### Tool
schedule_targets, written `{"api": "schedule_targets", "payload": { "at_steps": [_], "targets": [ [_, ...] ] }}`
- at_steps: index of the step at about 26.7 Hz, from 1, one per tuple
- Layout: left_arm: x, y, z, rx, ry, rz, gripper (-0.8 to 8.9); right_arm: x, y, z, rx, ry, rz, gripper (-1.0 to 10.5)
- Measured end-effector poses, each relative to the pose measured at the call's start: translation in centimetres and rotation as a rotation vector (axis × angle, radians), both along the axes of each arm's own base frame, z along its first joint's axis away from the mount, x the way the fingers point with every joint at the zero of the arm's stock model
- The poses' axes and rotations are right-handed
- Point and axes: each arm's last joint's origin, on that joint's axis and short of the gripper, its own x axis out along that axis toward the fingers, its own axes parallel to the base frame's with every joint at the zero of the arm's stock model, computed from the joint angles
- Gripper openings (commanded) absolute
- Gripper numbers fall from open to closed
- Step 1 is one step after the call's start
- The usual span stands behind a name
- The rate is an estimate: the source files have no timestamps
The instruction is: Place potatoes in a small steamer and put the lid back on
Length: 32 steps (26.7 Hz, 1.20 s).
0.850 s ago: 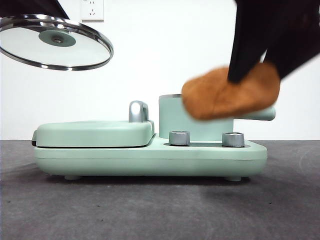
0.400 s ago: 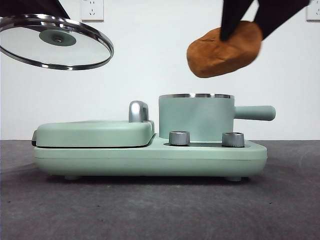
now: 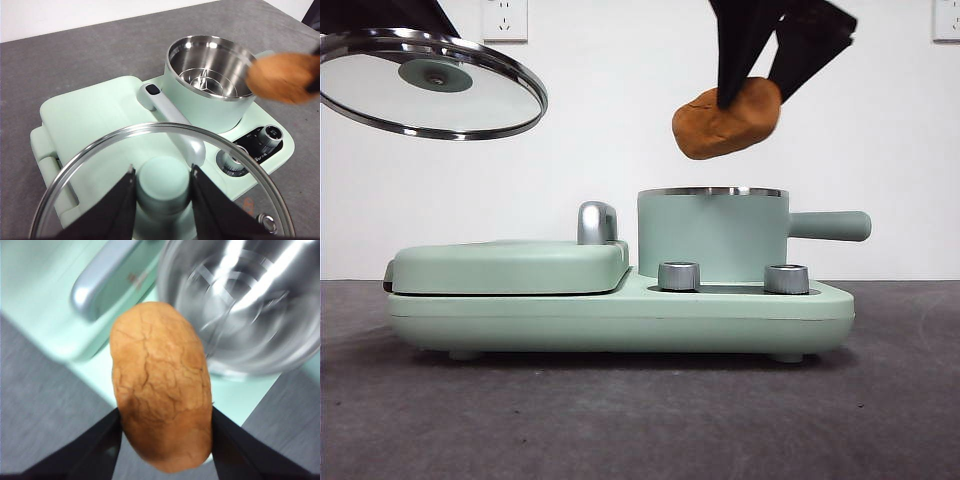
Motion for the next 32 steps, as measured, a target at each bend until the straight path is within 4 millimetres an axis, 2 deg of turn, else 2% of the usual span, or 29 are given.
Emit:
{"api": "schedule_targets", "payload": {
  "at_steps": [6,14,21,30,32],
  "targets": [
    [0.0,0.0,0.0,0.0,0.0,0.0,0.09,3.6,-0.4,0.4,0.005,-0.044,-0.034,2.1],
    [0.0,0.0,0.0,0.0,0.0,0.0,0.09,7.6,-0.8,-2.5,-0.001,-0.018,-0.065,2.1],
    [0.1,0.0,0.2,-0.007,-0.019,0.0,0.09,9.3,-0.2,-4.4,-0.004,-0.023,-0.054,2.1],
    [0.1,0.0,0.2,-0.008,-0.023,0.001,0.09,10.3,0.2,-6.4,-0.028,0.018,-0.044,2.1],
    [0.1,0.0,0.2,-0.008,-0.024,0.001,0.09,10.3,0.2,-6.4,-0.027,0.015,-0.044,2.5]
  ]
}}
